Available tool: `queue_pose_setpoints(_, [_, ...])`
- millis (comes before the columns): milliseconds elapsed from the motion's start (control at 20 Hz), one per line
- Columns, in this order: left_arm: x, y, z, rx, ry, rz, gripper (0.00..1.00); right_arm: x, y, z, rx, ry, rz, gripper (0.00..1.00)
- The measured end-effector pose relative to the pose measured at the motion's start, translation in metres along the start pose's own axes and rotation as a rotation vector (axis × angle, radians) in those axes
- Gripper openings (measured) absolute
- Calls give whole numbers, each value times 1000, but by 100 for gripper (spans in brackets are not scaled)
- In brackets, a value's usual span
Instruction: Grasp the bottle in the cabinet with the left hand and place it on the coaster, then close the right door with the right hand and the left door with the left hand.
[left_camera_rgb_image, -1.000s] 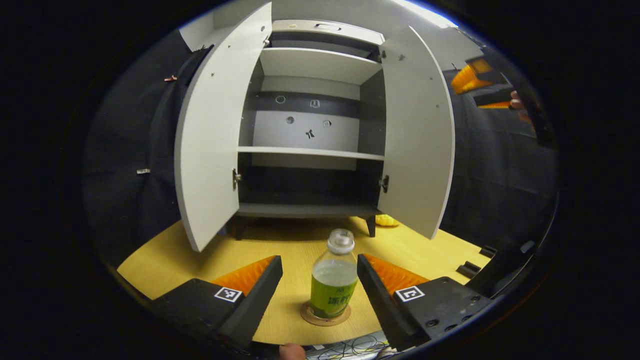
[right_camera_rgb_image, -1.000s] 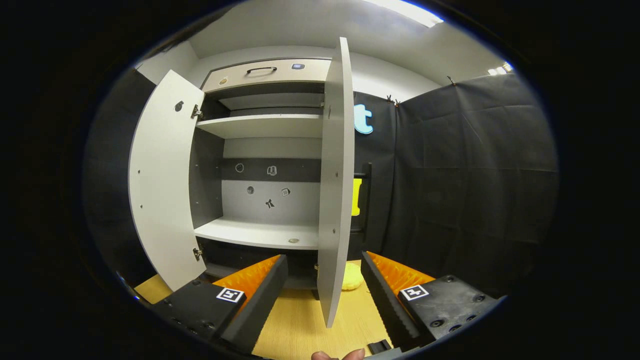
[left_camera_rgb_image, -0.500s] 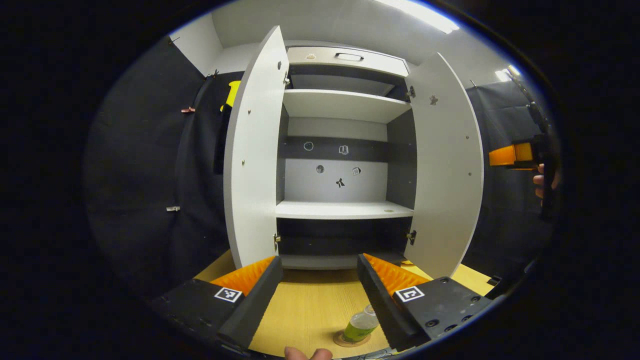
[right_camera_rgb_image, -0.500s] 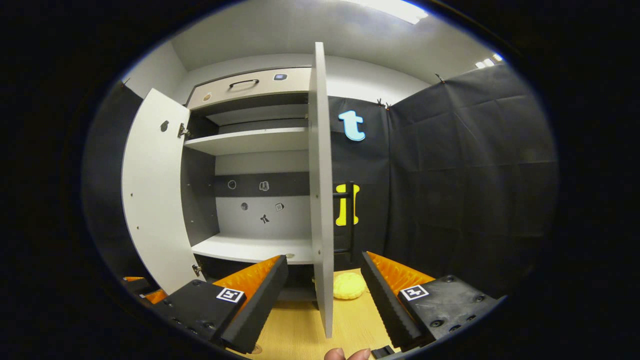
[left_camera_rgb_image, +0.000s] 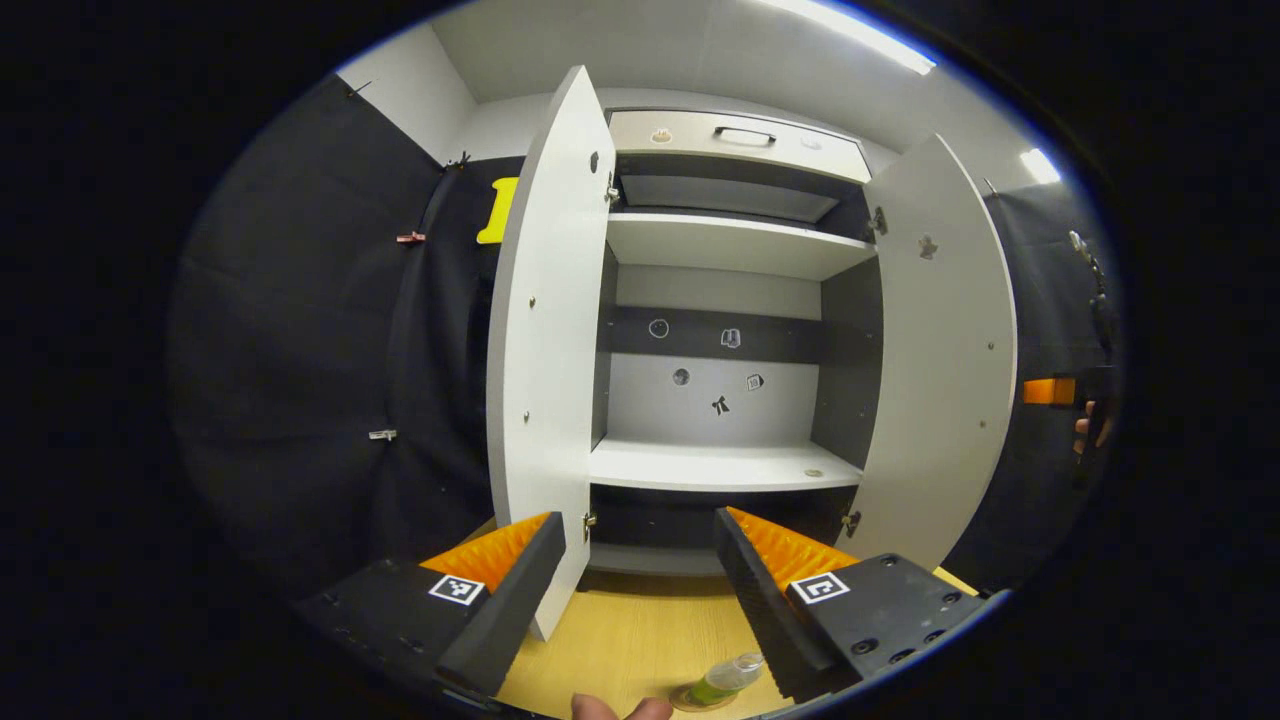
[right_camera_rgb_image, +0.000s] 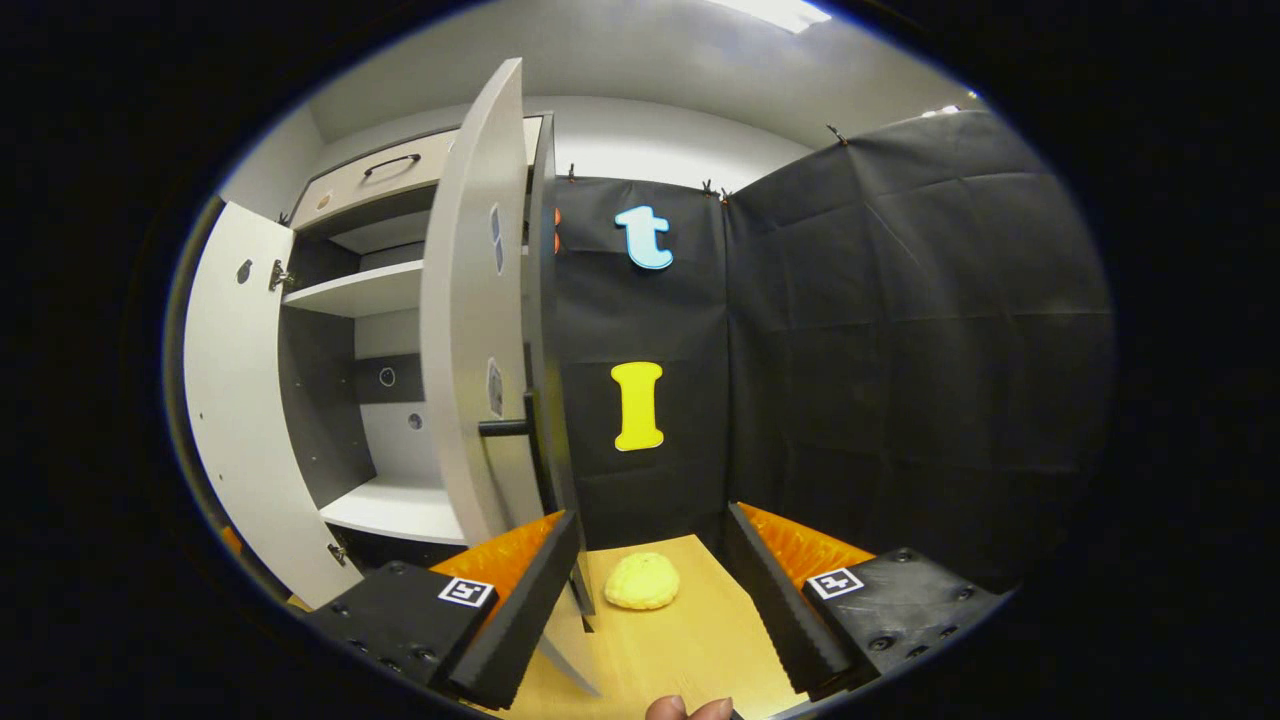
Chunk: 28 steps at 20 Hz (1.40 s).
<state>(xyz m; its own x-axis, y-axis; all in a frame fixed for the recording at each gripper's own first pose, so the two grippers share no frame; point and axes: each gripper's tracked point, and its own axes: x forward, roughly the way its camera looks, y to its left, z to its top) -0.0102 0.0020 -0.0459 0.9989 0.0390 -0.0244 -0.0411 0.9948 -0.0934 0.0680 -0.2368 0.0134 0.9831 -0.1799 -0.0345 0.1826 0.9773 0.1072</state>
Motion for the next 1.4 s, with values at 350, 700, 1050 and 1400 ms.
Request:
queue_pose_setpoints(350, [3,19,-1,32,6,41,95,15,14,2,13,-5,35,97])
queue_pose_setpoints(700, [2,33,-1,76,-7,15,95,4,43,-2,23,-28,42,97])
queue_pose_setpoints(1050, [3,44,-1,55,-6,7,95,-5,102,-11,30,-15,139,97])
queue_pose_setpoints(1400, [2,56,0,47,-9,18,95,14,168,-17,53,-2,226,97])
